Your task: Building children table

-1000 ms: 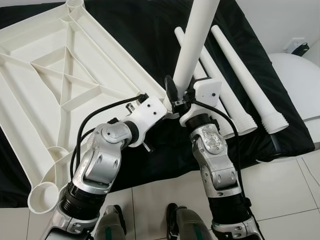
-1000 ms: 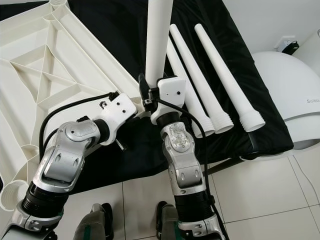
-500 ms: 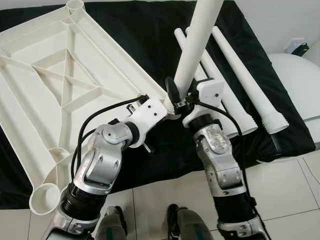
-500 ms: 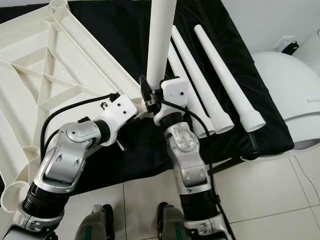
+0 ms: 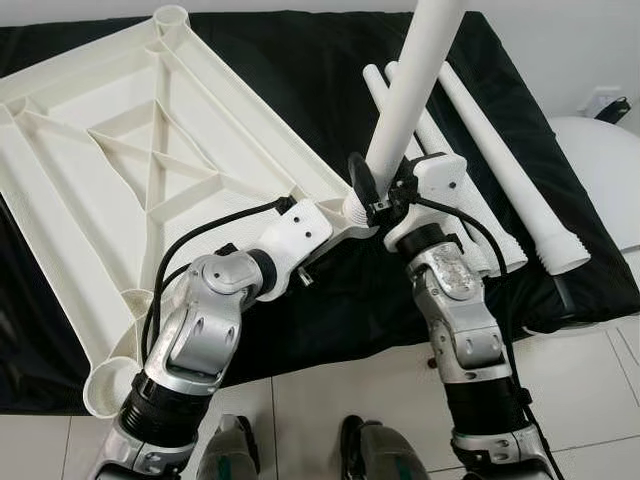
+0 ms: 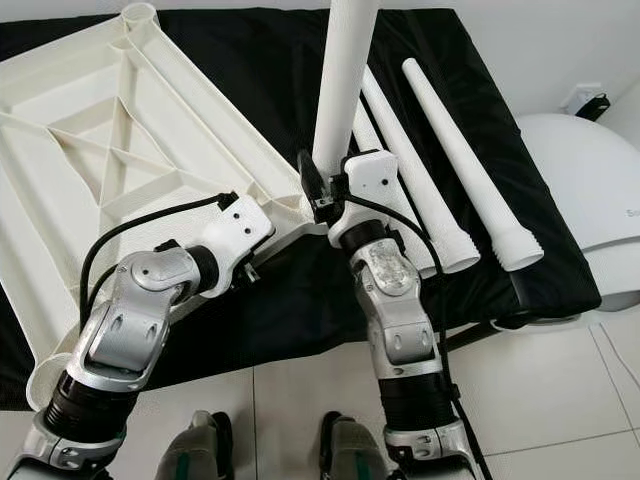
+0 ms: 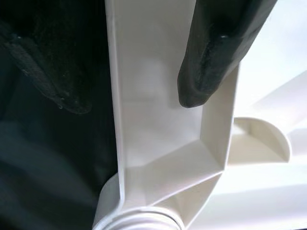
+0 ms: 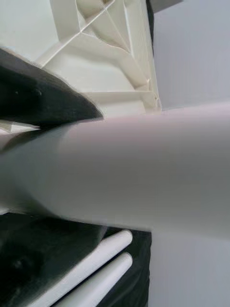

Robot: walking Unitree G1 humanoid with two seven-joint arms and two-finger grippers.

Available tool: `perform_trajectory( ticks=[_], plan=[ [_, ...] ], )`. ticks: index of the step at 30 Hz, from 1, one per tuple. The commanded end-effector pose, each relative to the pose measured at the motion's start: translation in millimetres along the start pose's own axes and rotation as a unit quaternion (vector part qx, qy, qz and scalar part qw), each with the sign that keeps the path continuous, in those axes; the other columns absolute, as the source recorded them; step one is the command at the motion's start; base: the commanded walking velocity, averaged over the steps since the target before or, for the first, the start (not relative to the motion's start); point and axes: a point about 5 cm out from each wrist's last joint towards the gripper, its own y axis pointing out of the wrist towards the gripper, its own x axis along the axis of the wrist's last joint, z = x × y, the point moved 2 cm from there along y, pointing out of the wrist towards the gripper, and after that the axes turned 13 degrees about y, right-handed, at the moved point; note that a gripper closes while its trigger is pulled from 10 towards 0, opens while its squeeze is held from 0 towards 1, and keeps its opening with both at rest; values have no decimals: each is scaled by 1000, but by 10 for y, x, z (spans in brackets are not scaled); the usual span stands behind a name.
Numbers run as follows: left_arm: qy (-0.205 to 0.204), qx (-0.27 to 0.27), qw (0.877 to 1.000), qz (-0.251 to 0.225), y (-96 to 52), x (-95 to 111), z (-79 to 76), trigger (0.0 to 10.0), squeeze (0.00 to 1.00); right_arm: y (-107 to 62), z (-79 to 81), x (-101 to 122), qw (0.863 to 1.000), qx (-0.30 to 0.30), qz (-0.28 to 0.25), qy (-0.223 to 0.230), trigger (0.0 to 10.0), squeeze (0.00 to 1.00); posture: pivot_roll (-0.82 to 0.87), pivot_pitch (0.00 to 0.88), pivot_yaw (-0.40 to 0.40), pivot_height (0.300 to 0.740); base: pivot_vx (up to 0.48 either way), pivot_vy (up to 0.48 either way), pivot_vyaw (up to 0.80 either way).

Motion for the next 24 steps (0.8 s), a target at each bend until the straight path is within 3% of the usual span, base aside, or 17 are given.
perform_trajectory(
  ticks=[1, 8, 13, 14, 15, 17, 24],
  plan=[
    [-12, 38, 998, 50, 9, -208, 13, 10000, 0, -103, -230, -140, 998, -47, 33, 7, 10000, 1000, 58, 231, -29, 740, 0, 0, 0],
    [-4, 36, 998, 52, -6, -234, 26, 10000, 0, -126, -298, -68, 998, -61, 12, -1, 10000, 1000, 54, 241, -25, 740, 0, 0, 0],
    [4, 30, 998, 51, -41, -260, 27, 10000, 0, -200, -262, -55, 999, -31, 10, 12, 10000, 1000, 56, 245, -24, 740, 0, 0, 0],
    [5, 30, 998, 49, -52, -264, 39, 10000, 0, -235, -241, -62, 1000, -12, 14, 20, 10000, 941, 57, 248, -20, 740, 0, 0, 0],
    [6, 30, 998, 47, -60, -266, 47, 10000, 0, -259, -228, -65, 1000, 0, 17, 26, 10000, 0, 57, 248, -20, 740, 0, 0, 0],
    [1, 25, 999, 38, -80, -263, 53, 10000, 0, -324, -204, -65, 999, 23, 19, 32, 10000, 0, 57, 250, -19, 740, 0, 0, 0],
    [-17, 26, 999, 21, -123, -247, 79, 10000, 0, -415, -255, -39, 999, 22, 11, 35, 10000, 0, 55, 262, -5, 740, 0, 0, 0]
  ],
)
